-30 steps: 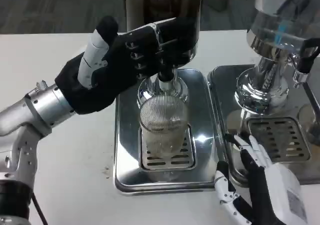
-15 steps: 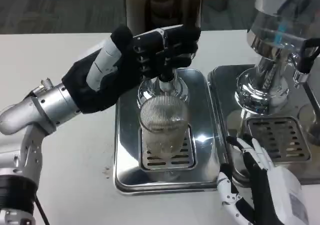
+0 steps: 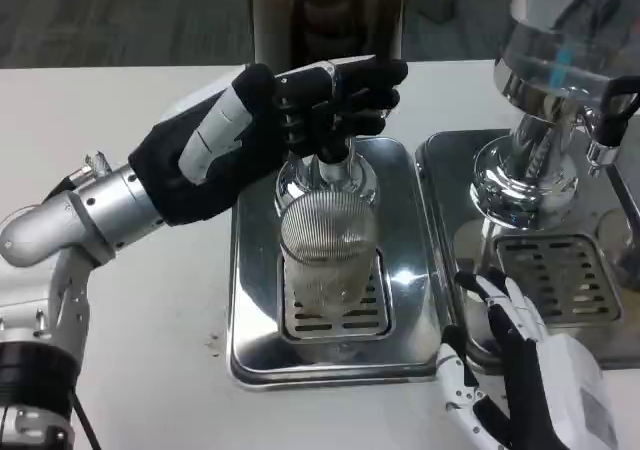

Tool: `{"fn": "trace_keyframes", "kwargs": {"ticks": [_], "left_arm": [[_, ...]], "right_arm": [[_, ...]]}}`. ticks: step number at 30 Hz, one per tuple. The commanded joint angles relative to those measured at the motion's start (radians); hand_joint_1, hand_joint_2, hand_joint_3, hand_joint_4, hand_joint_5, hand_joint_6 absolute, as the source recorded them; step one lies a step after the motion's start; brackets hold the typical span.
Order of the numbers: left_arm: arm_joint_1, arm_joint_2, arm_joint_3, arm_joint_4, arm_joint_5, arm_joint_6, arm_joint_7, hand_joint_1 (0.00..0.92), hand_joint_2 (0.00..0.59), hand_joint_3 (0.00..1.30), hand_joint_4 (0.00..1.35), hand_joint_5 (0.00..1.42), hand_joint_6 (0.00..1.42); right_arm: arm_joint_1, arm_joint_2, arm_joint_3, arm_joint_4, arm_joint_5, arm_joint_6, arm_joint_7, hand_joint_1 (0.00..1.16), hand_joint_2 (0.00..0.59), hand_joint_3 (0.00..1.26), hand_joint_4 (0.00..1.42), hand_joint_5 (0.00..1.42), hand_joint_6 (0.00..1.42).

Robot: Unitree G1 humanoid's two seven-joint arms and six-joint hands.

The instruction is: Grasp the cup under the faucet to collect the drink, then remove the cup.

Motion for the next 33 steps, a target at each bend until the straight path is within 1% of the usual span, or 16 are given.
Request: {"fn": "trace_keyframes", "kwargs": {"ticks": [1, 14, 22, 33], "left_arm": [[-0.02, 0.0, -0.025, 0.029, 0.039, -0.035, -0.02, 0.0, 0.077, 0.19, 0.04, 0.07, 0.12], [-0.036, 0.004, -0.054, 0.093, 0.089, -0.171, -0.017, 0.0, 0.076, 0.19, 0.04, 0.07, 0.12], [-0.03, 0.008, -0.064, 0.093, 0.123, -0.251, -0.009, 0.0, 0.075, 0.18, 0.04, 0.06, 0.12], [-0.034, 0.017, -0.084, 0.099, 0.152, -0.323, 0.025, 0.0, 0.074, 0.18, 0.03, 0.06, 0.12]], "right_arm": [[0.001, 0.012, 0.001, 0.006, 0.013, 0.01, -0.01, 0.32, 0.547, 0.2, 0.07, 0.06, 0.14], [0.003, 0.01, 0.002, 0.006, 0.013, 0.008, -0.012, 0.31, 0.547, 0.2, 0.06, 0.06, 0.14], [0.004, 0.007, -0.001, 0.004, 0.014, 0.009, -0.01, 0.31, 0.547, 0.19, 0.06, 0.06, 0.14], [-0.002, 0.005, -0.006, 0.003, 0.019, 0.008, -0.009, 0.3, 0.547, 0.19, 0.06, 0.06, 0.14]]}}
